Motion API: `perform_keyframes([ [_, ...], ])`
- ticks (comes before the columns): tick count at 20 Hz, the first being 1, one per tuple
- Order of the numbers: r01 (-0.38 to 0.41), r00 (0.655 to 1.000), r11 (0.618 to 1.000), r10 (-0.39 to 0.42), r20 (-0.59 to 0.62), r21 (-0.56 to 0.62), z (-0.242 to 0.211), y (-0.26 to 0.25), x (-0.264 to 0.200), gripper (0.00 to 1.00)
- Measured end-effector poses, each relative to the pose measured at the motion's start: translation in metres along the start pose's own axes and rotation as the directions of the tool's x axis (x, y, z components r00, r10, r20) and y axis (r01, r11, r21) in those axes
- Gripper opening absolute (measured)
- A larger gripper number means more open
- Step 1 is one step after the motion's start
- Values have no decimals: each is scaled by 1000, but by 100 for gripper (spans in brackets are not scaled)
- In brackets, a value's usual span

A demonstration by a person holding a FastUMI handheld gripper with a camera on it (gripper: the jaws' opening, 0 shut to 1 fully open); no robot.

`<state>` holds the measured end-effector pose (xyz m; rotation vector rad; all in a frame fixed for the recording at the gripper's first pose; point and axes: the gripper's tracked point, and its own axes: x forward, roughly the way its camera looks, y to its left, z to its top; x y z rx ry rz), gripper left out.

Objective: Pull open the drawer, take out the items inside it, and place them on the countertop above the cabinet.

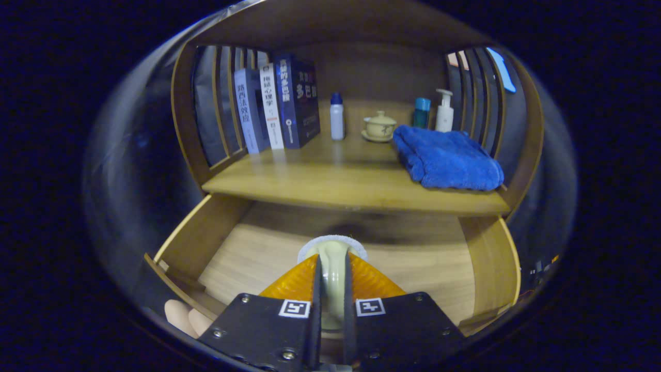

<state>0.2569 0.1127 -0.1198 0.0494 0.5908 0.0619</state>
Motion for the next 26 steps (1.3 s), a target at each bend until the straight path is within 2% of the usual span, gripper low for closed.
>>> perform_keyframes([
  [7,19,992,1000,-19,128,-1,58,0,-2,18],
  [15,75,980,997,-71,185,-11,103,-3,36,18],
  [26,147,977,989,-145,156,1,113,-10,94,18],
])
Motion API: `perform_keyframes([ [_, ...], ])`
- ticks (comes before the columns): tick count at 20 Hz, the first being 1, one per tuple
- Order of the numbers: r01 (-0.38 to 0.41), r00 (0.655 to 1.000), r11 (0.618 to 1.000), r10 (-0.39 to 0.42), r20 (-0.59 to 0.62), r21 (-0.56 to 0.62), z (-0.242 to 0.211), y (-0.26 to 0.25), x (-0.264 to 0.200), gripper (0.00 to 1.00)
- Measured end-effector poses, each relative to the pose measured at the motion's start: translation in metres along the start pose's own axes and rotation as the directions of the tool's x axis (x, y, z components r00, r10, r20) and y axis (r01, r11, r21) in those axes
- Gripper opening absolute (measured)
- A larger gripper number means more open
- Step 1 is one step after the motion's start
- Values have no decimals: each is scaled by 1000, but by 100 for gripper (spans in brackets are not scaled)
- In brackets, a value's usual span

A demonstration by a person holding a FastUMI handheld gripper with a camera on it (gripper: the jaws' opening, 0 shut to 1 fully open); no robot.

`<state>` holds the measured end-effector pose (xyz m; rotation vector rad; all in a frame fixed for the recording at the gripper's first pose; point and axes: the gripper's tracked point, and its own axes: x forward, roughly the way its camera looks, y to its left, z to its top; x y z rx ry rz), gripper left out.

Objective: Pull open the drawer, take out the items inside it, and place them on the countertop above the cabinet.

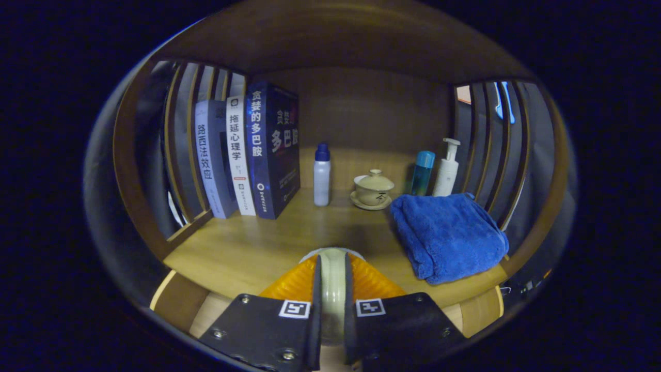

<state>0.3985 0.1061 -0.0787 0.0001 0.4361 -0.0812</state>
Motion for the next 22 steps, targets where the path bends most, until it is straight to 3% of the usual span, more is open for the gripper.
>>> perform_keyframes([
  [13,69,994,997,-70,85,21,22,-12,56,18],
  [22,107,988,994,-105,111,-12,28,-16,71,18],
])
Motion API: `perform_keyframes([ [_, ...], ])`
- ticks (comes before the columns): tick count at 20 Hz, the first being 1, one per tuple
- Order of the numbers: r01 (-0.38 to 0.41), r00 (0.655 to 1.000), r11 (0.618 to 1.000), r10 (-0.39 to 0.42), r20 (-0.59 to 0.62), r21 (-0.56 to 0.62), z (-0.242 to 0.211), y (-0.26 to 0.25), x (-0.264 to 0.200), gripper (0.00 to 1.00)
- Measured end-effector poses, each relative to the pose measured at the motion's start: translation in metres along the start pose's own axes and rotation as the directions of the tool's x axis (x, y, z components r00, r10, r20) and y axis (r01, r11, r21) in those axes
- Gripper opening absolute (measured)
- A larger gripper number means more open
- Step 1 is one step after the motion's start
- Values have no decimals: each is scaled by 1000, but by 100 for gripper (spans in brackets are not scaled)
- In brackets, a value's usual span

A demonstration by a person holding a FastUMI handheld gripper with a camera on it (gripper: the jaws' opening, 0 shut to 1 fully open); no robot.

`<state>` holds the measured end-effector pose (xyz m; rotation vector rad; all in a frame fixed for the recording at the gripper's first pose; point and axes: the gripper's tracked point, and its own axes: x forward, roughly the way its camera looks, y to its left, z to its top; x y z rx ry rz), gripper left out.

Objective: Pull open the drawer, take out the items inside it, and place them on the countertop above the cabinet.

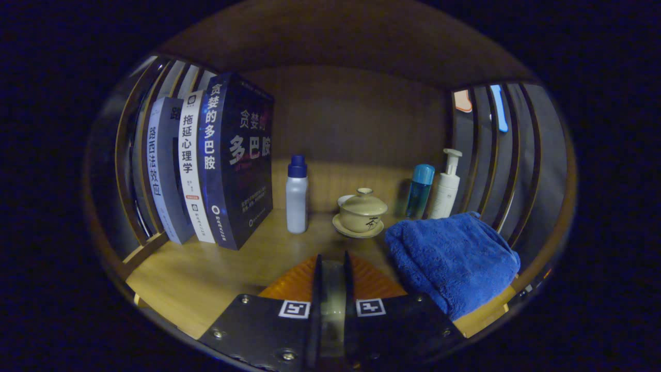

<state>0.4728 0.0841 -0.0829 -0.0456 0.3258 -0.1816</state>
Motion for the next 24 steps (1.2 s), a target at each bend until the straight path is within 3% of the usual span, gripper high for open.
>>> perform_keyframes([
  [14,-4,993,999,9,117,-41,9,1,-3,18],
  [16,-16,999,999,18,49,-36,-9,3,2,21],
  [18,-8,993,1000,10,116,-18,3,-2,4,39],
  [20,-3,991,999,8,130,-43,-3,-6,-5,37],
  [24,-6,981,998,17,195,-57,16,-10,-16,67],
])
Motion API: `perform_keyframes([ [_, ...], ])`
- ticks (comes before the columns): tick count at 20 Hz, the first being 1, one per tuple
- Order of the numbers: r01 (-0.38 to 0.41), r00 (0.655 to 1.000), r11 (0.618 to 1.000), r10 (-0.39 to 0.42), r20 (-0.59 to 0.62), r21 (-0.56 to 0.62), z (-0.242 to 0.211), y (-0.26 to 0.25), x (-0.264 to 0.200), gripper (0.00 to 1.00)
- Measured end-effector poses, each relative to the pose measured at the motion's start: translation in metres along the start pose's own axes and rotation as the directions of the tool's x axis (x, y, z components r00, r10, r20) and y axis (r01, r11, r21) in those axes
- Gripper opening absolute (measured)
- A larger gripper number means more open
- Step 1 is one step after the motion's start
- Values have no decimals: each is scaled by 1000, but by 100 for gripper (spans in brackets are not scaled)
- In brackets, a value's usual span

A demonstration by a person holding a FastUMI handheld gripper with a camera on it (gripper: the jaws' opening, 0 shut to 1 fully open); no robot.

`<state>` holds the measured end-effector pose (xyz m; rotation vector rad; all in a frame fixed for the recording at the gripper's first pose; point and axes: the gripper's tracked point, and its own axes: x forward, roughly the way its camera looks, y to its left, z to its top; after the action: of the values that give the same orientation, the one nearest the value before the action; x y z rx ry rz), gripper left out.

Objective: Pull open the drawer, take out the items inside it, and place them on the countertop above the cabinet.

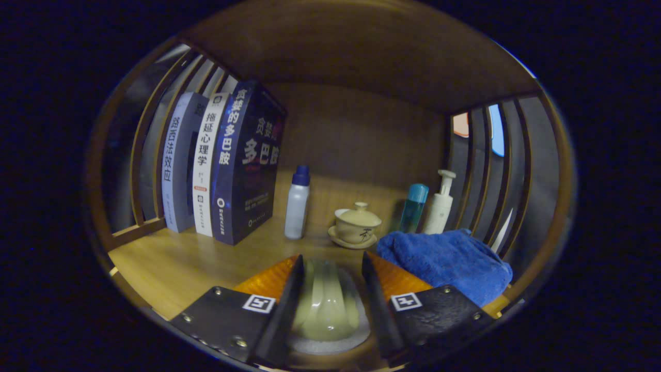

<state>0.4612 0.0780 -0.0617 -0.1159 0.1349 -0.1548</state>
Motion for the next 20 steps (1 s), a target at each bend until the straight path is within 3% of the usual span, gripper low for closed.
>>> perform_keyframes([
  [1,-1,1000,1000,1,25,16,10,-1,-4,72],
  [5,-20,996,998,15,87,53,45,-9,-36,71],
  [11,-82,985,996,74,158,40,85,-18,-122,71],
  [15,-153,974,987,143,173,45,90,-14,-188,71],
  [20,-181,973,980,165,162,84,56,-13,-260,71],
])
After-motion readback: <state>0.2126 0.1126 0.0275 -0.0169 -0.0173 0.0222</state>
